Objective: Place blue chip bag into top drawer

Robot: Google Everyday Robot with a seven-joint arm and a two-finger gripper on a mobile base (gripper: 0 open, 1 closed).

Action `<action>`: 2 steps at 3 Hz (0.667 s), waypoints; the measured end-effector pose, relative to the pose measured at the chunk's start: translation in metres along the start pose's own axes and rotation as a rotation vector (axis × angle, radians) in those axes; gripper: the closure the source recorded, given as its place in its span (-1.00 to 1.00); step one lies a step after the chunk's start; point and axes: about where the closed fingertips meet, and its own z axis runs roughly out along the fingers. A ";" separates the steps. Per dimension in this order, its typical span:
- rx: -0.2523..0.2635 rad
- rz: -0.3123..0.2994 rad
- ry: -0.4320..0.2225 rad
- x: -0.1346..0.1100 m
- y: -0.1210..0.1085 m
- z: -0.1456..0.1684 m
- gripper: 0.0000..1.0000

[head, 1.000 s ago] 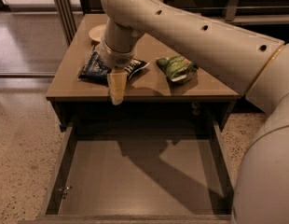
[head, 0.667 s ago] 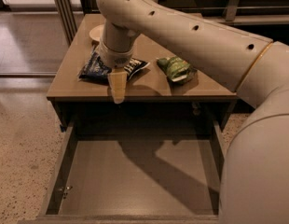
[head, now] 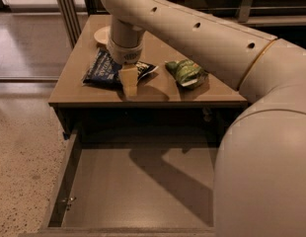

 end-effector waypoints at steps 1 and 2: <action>0.000 0.000 0.000 0.000 0.000 0.000 -0.49; 0.000 0.000 0.000 0.000 0.000 0.000 -0.02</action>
Offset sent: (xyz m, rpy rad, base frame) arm 0.0000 0.0000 0.0000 0.0000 0.0000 0.0000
